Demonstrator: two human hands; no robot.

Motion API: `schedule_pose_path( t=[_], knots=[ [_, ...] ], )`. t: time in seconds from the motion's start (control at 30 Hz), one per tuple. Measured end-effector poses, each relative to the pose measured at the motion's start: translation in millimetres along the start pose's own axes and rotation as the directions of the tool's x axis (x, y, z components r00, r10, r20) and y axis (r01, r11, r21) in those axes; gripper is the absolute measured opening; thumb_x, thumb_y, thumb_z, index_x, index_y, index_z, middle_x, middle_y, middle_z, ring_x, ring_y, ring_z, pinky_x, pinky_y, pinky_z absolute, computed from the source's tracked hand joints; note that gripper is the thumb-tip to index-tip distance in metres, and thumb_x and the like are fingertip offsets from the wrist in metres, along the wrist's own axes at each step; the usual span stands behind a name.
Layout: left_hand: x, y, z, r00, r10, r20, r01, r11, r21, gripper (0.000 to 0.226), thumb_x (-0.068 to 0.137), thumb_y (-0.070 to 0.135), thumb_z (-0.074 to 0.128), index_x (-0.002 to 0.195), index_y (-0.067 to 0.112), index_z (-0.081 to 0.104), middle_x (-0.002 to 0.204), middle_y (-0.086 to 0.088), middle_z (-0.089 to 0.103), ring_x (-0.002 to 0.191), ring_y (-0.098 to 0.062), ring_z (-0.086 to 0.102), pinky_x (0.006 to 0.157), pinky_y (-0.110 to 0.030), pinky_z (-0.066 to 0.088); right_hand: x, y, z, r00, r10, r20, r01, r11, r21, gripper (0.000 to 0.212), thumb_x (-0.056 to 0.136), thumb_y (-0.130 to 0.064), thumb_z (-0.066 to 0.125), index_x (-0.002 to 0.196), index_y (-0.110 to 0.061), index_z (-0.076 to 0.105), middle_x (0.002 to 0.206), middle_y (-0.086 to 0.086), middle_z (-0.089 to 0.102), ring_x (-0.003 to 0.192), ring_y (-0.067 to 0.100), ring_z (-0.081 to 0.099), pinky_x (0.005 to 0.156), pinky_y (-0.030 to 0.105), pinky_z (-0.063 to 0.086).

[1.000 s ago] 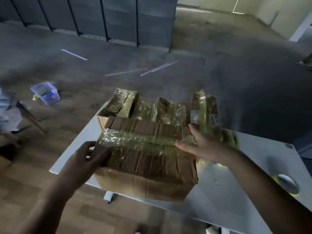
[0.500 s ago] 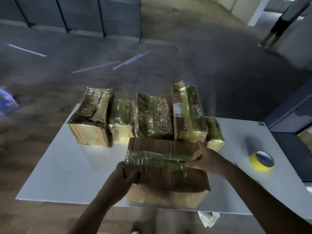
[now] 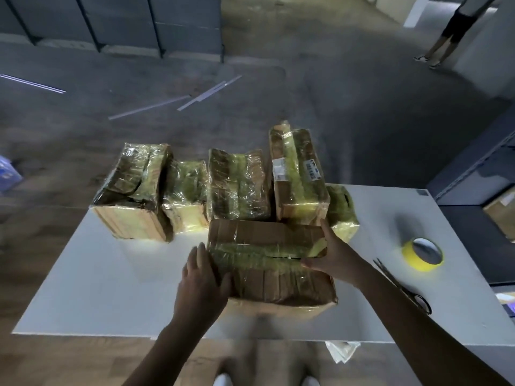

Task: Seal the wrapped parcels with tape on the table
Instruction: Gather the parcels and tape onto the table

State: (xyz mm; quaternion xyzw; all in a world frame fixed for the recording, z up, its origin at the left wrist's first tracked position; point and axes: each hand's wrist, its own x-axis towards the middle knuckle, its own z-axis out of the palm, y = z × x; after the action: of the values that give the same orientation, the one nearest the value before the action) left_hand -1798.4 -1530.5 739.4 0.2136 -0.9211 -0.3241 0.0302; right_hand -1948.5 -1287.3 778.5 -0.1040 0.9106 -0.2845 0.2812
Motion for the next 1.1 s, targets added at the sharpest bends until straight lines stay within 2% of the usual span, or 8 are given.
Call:
schedule_pose_path(
  t=[0.07,0.13,0.23,0.47,0.57,0.7,1.0,1.1],
  knots=[
    [-3,14,1,0.959,0.254,-0.125,-0.231,0.957,0.173,0.061,0.079,0.012,0.07,0.135,0.007,0.046,0.134,-0.016,0.049,0.118,-0.036,0.045,0.085,-0.049,0.053,-9,-2,7,0.965,-0.185,-0.187,0.153,0.973,-0.171,0.104,0.074,-0.043,0.079,0.152,-0.023,0.013,0.149,0.006,0.036,0.13,0.025,0.042,0.096,0.04,0.048],
    [-6,31,6,0.871,0.483,-0.087,-0.457,0.862,0.218,0.043,0.079,0.008,0.064,0.122,0.01,0.058,0.123,-0.012,0.058,0.113,-0.031,0.049,0.079,-0.045,0.055,-16,-5,14,0.804,-0.501,-0.319,0.366,0.841,-0.398,0.07,0.077,-0.027,0.078,0.138,-0.016,0.045,0.134,0.007,0.051,0.122,0.025,0.049,0.091,0.038,0.052],
    [-7,53,21,0.845,0.53,0.076,-0.53,0.807,0.259,0.035,0.085,0.019,0.049,0.117,0.015,0.063,0.117,-0.004,0.063,0.109,-0.024,0.056,0.079,-0.039,0.053,-18,-14,22,0.682,-0.711,-0.173,0.543,0.65,-0.532,0.03,0.079,-0.003,0.069,0.109,-0.009,0.068,0.105,0.006,0.064,0.103,0.025,0.058,0.081,0.035,0.055],
    [-8,69,28,0.873,0.447,0.194,-0.485,0.763,0.428,0.041,0.086,0.03,0.041,0.116,0.017,0.065,0.109,-0.003,0.063,0.09,-0.022,0.06,0.07,-0.038,0.049,-1,-15,16,0.809,-0.587,-0.015,0.534,0.745,-0.399,0.03,0.09,-0.005,0.054,0.113,-0.016,0.069,0.11,-0.003,0.06,0.102,0.012,0.052,0.081,0.02,0.043],
    [-9,77,28,0.881,0.409,0.239,-0.473,0.764,0.439,0.037,0.089,0.029,0.037,0.115,0.016,0.06,0.116,-0.005,0.058,0.1,-0.024,0.054,0.078,-0.04,0.045,5,-19,6,0.827,-0.56,0.045,0.539,0.768,-0.345,0.024,0.092,-0.011,0.057,0.11,-0.02,0.07,0.107,-0.005,0.055,0.097,0.01,0.052,0.075,0.016,0.038],
    [-2,84,26,0.913,0.345,0.218,-0.407,0.804,0.433,0.039,0.093,0.031,0.042,0.129,0.017,0.048,0.133,-0.005,0.042,0.12,-0.024,0.038,0.094,-0.039,0.036,13,-19,-2,0.877,-0.47,0.095,0.469,0.8,-0.374,0.032,0.091,-0.028,0.063,0.122,-0.03,0.058,0.117,-0.001,0.042,0.095,0.014,0.054,0.08,0.028,0.05],
    [5,91,22,0.937,0.262,0.232,-0.32,0.91,0.262,0.034,0.085,0.024,0.054,0.118,0.019,0.049,0.12,0.0,0.051,0.114,-0.02,0.042,0.095,-0.035,0.034,16,-27,2,0.907,-0.413,0.083,0.405,0.8,-0.444,0.043,0.086,-0.02,0.068,0.123,-0.029,0.048,0.126,0.001,0.039,0.102,0.02,0.055,0.084,0.032,0.05],
    [0,82,18,0.917,0.338,0.211,-0.383,0.896,0.227,0.033,0.087,0.03,0.055,0.117,0.018,0.055,0.117,0.001,0.05,0.112,-0.018,0.039,0.091,-0.031,0.03,17,-29,-1,0.918,-0.382,0.105,0.387,0.809,-0.443,0.052,0.083,-0.022,0.072,0.128,-0.028,0.045,0.126,0.002,0.039,0.105,0.021,0.055,0.089,0.036,0.05]
  ],
)
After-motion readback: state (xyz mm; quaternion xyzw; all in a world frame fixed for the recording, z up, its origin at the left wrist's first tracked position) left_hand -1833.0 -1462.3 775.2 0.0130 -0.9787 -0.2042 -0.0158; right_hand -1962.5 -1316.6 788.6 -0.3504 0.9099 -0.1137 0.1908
